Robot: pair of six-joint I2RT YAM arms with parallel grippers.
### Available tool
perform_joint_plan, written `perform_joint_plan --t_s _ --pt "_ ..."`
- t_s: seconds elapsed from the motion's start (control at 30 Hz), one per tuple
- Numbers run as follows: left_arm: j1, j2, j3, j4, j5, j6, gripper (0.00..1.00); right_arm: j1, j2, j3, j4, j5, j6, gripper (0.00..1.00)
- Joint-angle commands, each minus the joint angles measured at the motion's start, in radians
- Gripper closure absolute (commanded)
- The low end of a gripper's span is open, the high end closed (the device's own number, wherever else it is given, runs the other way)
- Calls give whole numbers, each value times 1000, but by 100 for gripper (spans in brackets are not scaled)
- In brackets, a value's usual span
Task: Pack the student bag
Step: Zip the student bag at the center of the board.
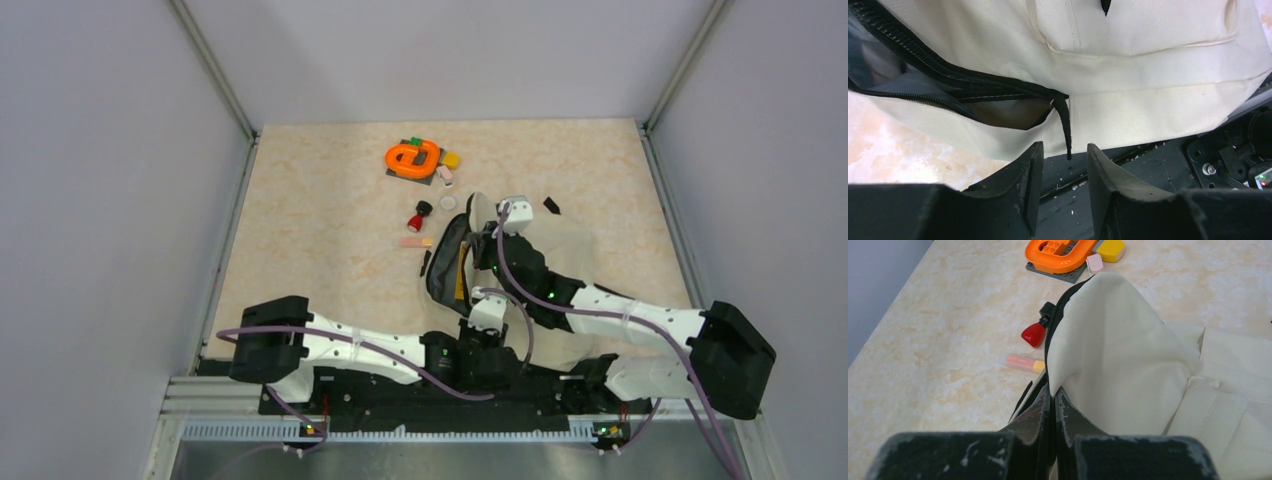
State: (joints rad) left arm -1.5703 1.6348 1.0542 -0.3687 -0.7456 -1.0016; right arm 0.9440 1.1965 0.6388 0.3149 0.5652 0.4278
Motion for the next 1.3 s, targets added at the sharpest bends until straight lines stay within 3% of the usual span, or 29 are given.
perform_joint_plan --t_s 0.0,0.2,0.33,0.43,0.5,0.63,0.7,0.8,0.87,1.1,1.27 --pt "24 24 52 0 -35 -9 59 4 -28 -1 70 -7 1 100" --pt "55 51 65 23 19 12 69 4 -21 2 70 -17 8 100" --pt "64 75 81 24 42 18 70 4 -24 1 67 -19 7 100" --pt "67 78 82 19 39 11 81 4 -25 -3 70 -17 9 100" --pt "67 68 73 19 23 2 98 4 -27 -5 66 -18 9 100" --pt "67 33 42 26 -9 -14 100 4 -60 -1 11 -30 7 98" --pt "67 8 16 50 -14 -5 100 4 -96 1 -41 -31 11 78" --pt "69 -42 -45 141 6 35 100 3 -173 -6 -134 -31 17 41" --pt "71 -74 -83 189 23 58 100 -2 -230 -10 -217 -26 32 27" --pt "115 -183 -193 283 89 81 100 -10 -489 -75 -517 -1 74 8" --pt "176 -280 -282 395 176 127 100 -11 -646 -173 -505 -123 -49 6"
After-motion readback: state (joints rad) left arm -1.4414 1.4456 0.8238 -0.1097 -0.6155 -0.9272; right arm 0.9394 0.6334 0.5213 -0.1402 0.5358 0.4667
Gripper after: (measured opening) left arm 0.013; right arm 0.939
